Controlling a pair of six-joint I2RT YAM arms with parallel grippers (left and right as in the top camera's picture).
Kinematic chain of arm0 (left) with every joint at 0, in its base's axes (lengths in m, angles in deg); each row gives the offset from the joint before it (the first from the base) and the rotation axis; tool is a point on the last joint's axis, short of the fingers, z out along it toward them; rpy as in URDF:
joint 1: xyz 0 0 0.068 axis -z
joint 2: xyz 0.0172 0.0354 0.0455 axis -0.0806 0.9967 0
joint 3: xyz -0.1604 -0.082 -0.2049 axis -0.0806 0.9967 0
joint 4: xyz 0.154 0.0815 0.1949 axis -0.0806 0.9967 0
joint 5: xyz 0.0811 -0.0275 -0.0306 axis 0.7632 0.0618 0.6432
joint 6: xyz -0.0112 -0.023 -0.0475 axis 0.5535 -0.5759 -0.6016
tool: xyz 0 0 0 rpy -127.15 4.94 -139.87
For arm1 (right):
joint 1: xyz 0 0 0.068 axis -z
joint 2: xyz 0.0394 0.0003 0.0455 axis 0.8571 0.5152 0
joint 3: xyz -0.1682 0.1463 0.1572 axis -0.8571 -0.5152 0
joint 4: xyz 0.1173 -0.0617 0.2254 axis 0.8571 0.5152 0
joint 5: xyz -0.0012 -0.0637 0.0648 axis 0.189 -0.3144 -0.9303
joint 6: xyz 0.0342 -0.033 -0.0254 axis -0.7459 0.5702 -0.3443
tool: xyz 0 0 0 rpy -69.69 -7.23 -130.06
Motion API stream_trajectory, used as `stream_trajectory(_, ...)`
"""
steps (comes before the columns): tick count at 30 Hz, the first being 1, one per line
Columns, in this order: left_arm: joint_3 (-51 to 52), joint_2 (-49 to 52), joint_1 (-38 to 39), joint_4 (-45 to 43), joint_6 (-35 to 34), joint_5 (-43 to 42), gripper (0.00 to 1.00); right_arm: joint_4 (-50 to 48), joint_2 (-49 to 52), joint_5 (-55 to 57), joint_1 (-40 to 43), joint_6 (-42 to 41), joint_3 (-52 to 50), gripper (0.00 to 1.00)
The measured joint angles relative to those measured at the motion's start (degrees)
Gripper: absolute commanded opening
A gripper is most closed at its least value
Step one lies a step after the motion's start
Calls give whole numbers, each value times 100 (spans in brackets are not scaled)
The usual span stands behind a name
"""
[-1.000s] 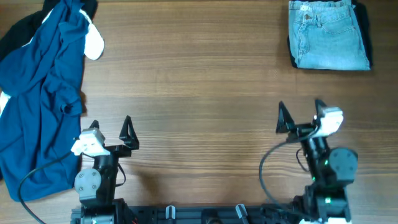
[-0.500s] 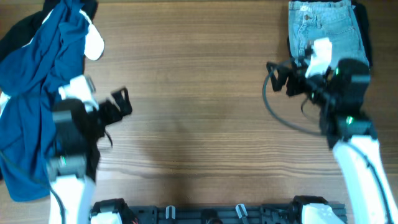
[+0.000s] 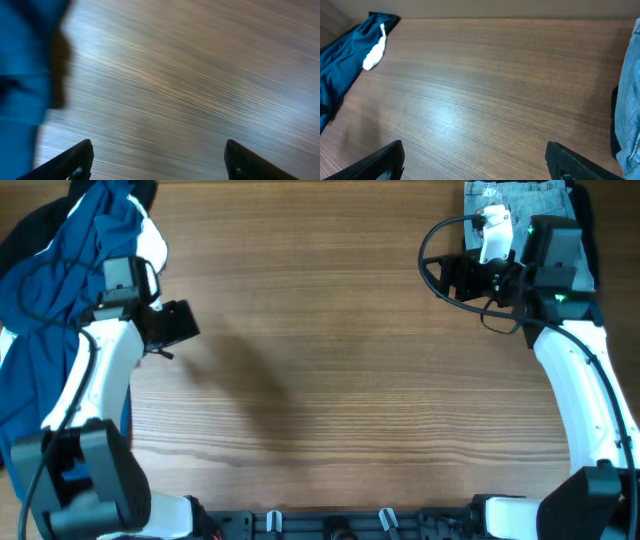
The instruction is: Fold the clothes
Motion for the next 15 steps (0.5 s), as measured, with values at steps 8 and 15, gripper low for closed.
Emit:
stream_trajectory(8,4,369,-977,-1652,101,1552,76,-68,479,-15,0,-15,7,91)
stream_trajectory(15,-4,1174,-994,-2140,348,1543,63,-313,953,-15,0,-144,7,90)
